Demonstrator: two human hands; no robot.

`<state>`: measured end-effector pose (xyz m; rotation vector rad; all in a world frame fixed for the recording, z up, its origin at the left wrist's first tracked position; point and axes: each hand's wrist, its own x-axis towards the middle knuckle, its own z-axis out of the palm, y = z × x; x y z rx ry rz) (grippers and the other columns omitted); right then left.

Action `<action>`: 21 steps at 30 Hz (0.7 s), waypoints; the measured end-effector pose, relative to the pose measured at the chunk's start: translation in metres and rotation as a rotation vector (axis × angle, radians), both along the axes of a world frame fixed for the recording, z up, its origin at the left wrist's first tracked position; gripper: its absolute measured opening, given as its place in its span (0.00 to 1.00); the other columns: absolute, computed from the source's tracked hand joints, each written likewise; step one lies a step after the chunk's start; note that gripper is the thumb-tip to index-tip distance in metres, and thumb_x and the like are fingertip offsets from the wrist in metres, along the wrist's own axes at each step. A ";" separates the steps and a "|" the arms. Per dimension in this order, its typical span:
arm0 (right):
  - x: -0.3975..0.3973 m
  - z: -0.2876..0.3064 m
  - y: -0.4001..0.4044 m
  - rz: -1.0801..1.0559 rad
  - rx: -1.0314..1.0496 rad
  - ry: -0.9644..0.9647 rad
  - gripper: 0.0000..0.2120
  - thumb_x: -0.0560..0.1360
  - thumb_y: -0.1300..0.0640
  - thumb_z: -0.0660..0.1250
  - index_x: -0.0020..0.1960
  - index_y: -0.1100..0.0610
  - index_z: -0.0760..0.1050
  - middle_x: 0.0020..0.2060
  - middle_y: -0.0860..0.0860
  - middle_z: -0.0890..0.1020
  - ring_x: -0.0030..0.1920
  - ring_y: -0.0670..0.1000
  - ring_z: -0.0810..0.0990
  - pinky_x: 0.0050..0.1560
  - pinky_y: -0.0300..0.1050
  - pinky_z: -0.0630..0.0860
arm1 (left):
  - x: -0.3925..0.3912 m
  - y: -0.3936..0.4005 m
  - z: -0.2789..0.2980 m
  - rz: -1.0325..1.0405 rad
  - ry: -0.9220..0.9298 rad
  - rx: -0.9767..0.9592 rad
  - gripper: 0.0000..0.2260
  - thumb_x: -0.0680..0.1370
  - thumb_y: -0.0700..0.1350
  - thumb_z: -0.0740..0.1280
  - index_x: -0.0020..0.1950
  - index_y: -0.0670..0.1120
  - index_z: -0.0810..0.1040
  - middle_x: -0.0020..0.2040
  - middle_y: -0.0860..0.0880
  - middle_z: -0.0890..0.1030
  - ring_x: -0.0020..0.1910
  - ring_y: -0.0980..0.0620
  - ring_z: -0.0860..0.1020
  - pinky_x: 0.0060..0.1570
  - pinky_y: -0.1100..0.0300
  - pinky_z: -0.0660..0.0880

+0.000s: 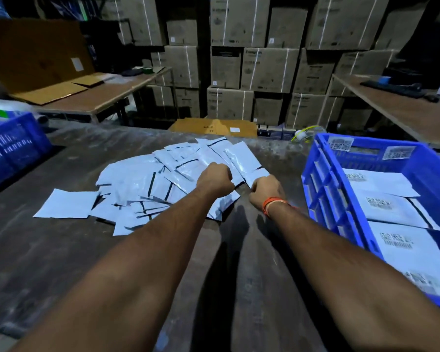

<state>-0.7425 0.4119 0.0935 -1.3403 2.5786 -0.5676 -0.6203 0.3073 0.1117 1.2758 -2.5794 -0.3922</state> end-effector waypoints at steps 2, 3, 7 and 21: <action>-0.013 -0.008 -0.015 0.000 0.031 -0.027 0.23 0.63 0.46 0.60 0.51 0.55 0.83 0.58 0.61 0.76 0.59 0.63 0.76 0.59 0.51 0.78 | -0.015 -0.017 -0.008 -0.010 -0.014 0.020 0.12 0.74 0.44 0.69 0.57 0.47 0.83 0.60 0.44 0.77 0.56 0.46 0.78 0.51 0.54 0.78; -0.023 -0.012 -0.025 -0.003 0.043 -0.029 0.20 0.67 0.46 0.63 0.53 0.54 0.83 0.60 0.61 0.74 0.61 0.63 0.74 0.61 0.52 0.77 | -0.025 -0.027 -0.014 -0.011 -0.015 0.029 0.13 0.74 0.44 0.70 0.58 0.48 0.82 0.62 0.44 0.76 0.56 0.46 0.78 0.52 0.54 0.77; -0.059 -0.039 -0.062 -0.023 0.010 0.007 0.23 0.72 0.50 0.69 0.66 0.51 0.74 0.68 0.58 0.67 0.67 0.62 0.67 0.65 0.51 0.71 | -0.053 -0.053 -0.035 -0.010 -0.023 0.046 0.14 0.74 0.47 0.72 0.60 0.50 0.81 0.62 0.45 0.73 0.59 0.46 0.77 0.57 0.54 0.76; -0.091 -0.096 -0.111 -0.088 0.124 0.002 0.26 0.76 0.45 0.67 0.71 0.48 0.64 0.69 0.59 0.65 0.67 0.64 0.66 0.63 0.61 0.68 | -0.068 -0.072 -0.080 -0.009 -0.042 0.117 0.18 0.74 0.50 0.71 0.63 0.49 0.81 0.68 0.45 0.71 0.63 0.45 0.76 0.63 0.52 0.75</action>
